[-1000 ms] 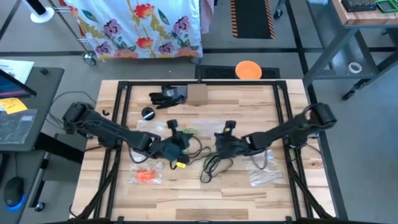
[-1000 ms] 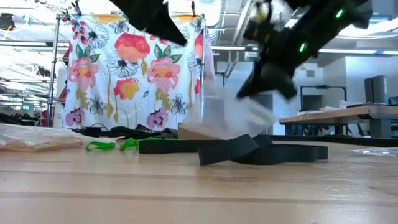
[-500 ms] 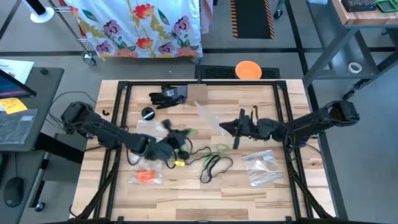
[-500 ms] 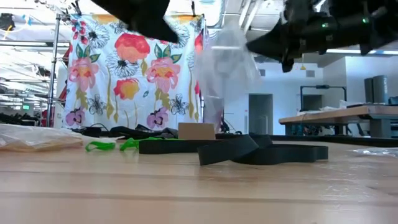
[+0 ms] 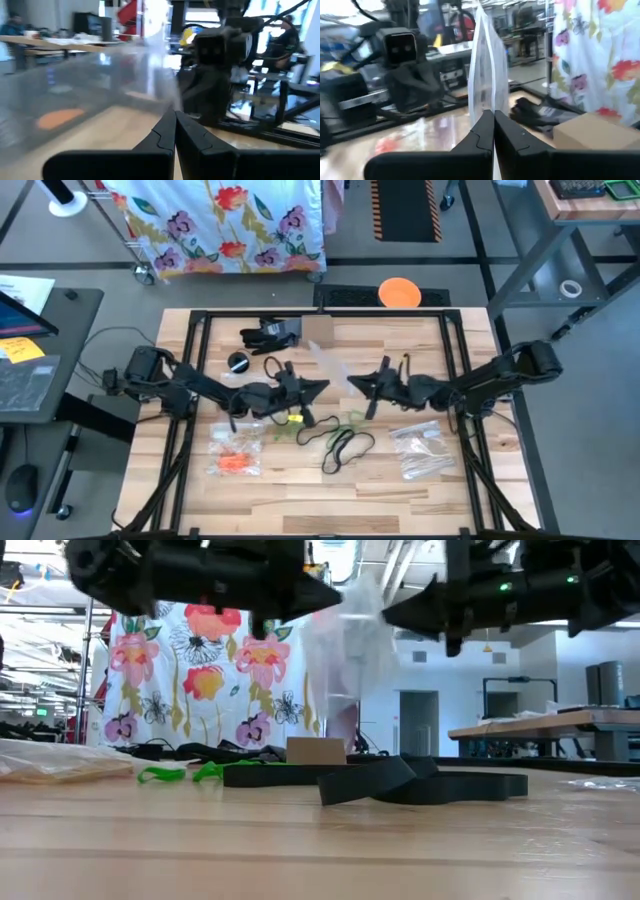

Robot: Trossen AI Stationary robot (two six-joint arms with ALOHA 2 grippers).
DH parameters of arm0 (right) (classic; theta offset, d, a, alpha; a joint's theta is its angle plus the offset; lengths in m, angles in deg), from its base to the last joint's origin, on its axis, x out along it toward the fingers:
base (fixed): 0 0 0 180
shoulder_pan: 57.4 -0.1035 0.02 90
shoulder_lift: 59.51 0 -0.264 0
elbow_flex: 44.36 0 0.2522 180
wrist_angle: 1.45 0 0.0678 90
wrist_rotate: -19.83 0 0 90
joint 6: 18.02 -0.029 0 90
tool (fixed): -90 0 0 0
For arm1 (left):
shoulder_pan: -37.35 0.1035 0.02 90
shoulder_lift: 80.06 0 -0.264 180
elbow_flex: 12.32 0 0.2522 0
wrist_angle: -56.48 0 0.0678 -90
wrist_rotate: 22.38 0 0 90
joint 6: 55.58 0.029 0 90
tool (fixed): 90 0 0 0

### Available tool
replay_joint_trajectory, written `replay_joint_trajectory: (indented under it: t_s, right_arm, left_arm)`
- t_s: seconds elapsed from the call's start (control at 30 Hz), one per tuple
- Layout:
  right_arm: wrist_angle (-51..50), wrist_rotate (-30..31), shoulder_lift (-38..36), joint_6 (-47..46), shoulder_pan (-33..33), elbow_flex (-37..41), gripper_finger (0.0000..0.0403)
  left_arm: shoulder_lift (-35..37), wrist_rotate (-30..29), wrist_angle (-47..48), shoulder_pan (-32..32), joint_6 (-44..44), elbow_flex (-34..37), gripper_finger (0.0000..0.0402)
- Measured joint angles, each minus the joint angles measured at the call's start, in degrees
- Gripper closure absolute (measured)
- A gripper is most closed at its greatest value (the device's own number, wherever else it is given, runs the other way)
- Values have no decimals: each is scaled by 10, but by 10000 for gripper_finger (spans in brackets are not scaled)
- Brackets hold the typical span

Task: Sort rubber bands
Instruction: Open the transparent zip bag

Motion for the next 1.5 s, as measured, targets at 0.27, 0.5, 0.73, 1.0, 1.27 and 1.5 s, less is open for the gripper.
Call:
replay_joint_trajectory:
  t_s: [0.27,0.5,0.73,1.0,1.27,1.5]
  right_arm:
    - [-3,46,91,61,-28,-67,403]
    - [-31,64,78,69,-36,-69,403]
    - [-52,91,66,69,-38,-69,403]
    - [-47,91,66,69,-39,-69,403]
    - [-50,92,66,69,-37,-69,403]
    - [-54,93,66,69,-34,-69,403]
  left_arm:
    - [-31,29,32,3,-37,-54,390]
    - [-29,-10,52,3,-36,-54,327]
    - [-30,-6,56,1,-38,-54,282]
    - [-30,-42,85,7,-66,-54,278]
    - [-30,27,88,7,-62,-57,278]
    - [-30,-1,142,3,-54,-73,278]
